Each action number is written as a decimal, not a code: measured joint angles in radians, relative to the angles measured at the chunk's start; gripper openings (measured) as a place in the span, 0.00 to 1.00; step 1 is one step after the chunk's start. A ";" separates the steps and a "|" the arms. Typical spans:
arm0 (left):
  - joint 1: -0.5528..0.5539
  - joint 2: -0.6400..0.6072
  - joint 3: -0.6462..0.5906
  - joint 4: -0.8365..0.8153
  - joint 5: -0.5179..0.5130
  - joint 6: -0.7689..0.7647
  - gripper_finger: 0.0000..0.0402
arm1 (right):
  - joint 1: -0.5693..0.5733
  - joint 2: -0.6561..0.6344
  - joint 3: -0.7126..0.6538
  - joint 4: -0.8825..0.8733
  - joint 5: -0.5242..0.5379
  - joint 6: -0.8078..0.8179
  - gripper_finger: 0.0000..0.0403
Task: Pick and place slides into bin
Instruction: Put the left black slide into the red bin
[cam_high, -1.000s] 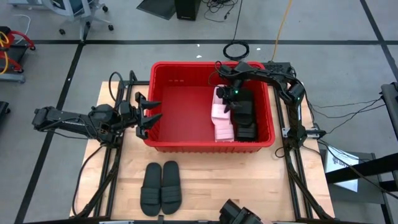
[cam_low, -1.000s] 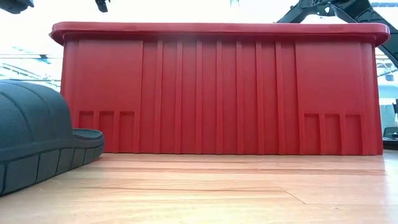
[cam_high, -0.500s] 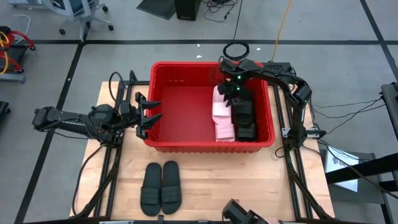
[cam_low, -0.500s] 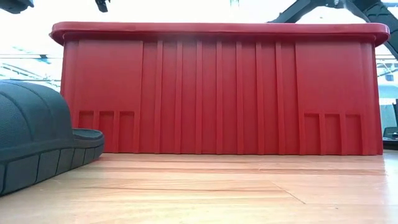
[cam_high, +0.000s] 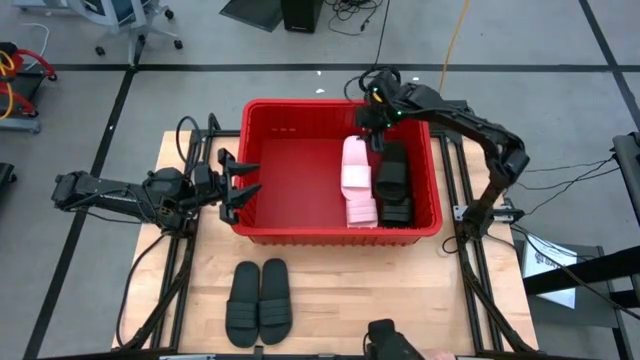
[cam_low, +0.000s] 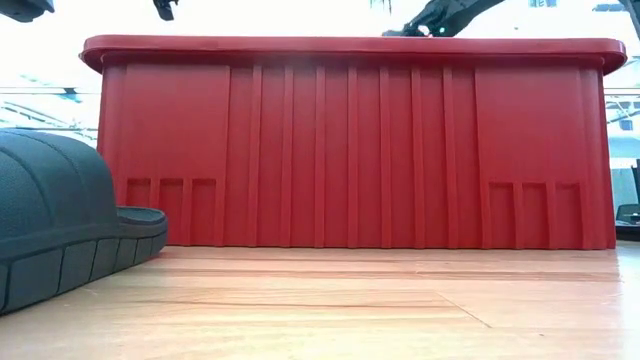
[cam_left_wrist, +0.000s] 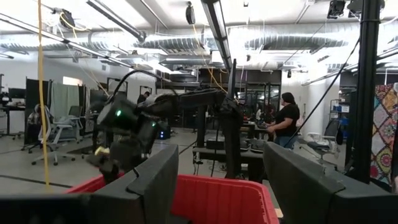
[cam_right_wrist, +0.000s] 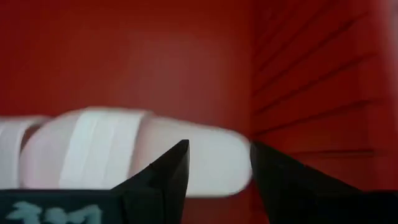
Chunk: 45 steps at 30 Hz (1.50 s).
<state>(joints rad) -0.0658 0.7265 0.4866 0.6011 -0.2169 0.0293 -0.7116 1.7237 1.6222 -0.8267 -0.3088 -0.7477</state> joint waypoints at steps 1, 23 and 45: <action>0.000 0.000 0.000 0.001 0.000 0.010 0.60 | 0.000 -0.013 0.000 0.025 0.000 0.017 0.40; -0.049 -0.002 0.000 0.006 0.161 0.157 0.60 | 0.275 -0.156 0.001 0.335 -0.352 0.421 0.38; -0.321 0.031 0.195 -0.491 0.165 0.071 0.60 | 0.797 -0.156 -0.033 0.340 -0.126 0.398 0.37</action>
<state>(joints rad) -0.3871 0.7574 0.6818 0.1103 -0.0521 0.1000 0.0857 1.5681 1.5892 -0.4871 -0.4343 -0.3495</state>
